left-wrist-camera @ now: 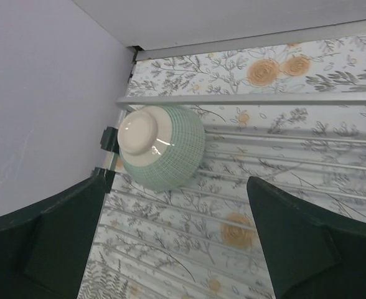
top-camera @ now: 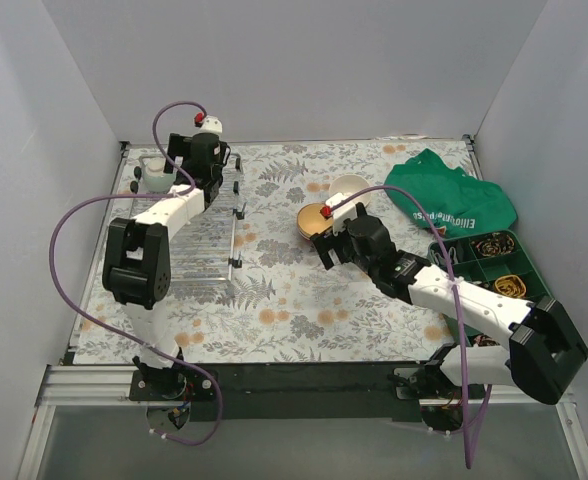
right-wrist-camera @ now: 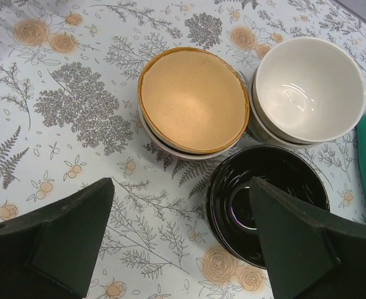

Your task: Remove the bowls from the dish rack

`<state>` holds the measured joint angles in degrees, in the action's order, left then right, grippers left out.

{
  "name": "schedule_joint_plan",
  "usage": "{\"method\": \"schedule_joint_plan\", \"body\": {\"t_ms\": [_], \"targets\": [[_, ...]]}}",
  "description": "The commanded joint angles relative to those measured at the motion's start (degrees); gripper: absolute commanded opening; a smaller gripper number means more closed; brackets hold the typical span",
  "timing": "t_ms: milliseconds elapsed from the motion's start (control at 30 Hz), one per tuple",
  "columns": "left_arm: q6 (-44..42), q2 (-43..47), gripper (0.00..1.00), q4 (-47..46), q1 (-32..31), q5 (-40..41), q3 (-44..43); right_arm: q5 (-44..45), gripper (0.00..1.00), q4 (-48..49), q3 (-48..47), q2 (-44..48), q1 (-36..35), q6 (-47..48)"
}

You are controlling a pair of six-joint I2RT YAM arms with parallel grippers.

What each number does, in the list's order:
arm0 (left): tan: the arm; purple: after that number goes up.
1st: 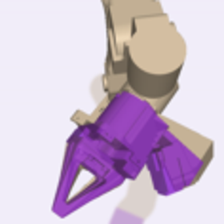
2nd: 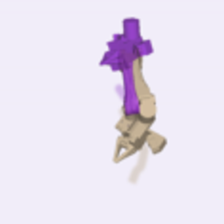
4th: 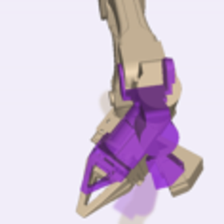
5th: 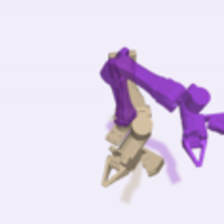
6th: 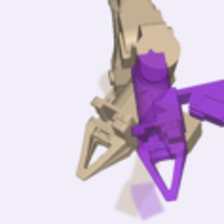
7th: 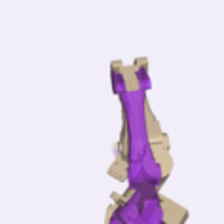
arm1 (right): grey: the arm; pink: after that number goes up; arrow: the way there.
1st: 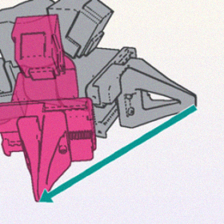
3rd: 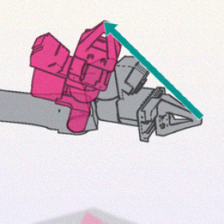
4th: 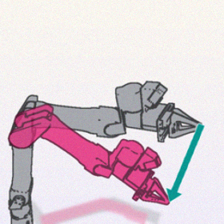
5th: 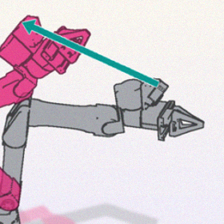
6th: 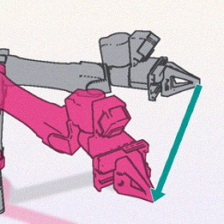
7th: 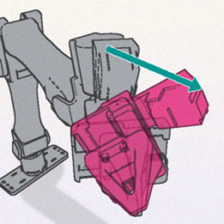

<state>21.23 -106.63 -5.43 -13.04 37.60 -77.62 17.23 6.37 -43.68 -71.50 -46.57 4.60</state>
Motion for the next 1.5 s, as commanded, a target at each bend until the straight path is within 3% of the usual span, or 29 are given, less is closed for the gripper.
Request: {"method": "schedule_joint_plan", "body": {"t_ms": [0, 467, 1167, 1333, 1467], "targets": [[-6.99, -4.89, 0.98, 1.21, 2.31, 3.97, -7.53, -0.27, 0.98, 3.21, 0.7, 1.72, 0.16, -1.52], [-5.41, -21.51, 0.98, 8.24, 7.67, 0.72, -23.61, 0.08, 0.98, 1.63, -0.53, -1.09, 0.16, -0.47], [-12.18, -28.19, 0.98, 10.44, 8.12, 7.39, -21.87, -0.89, 0.96, 1.98, -0.27, -2.06, 0.16, 0.06], [-11.74, -27.76, 0.9, 10.35, 7.85, 7.92, -22.13, -1.5, 0.96, 2.42, 0.0, -2.06, 0.07, 0.23], [-11.48, -26.88, 0.72, 10.53, 7.77, 7.48, -21.96, -1.59, 0.96, 2.51, 0.09, -1.97, 0.16, 0.32]]}}
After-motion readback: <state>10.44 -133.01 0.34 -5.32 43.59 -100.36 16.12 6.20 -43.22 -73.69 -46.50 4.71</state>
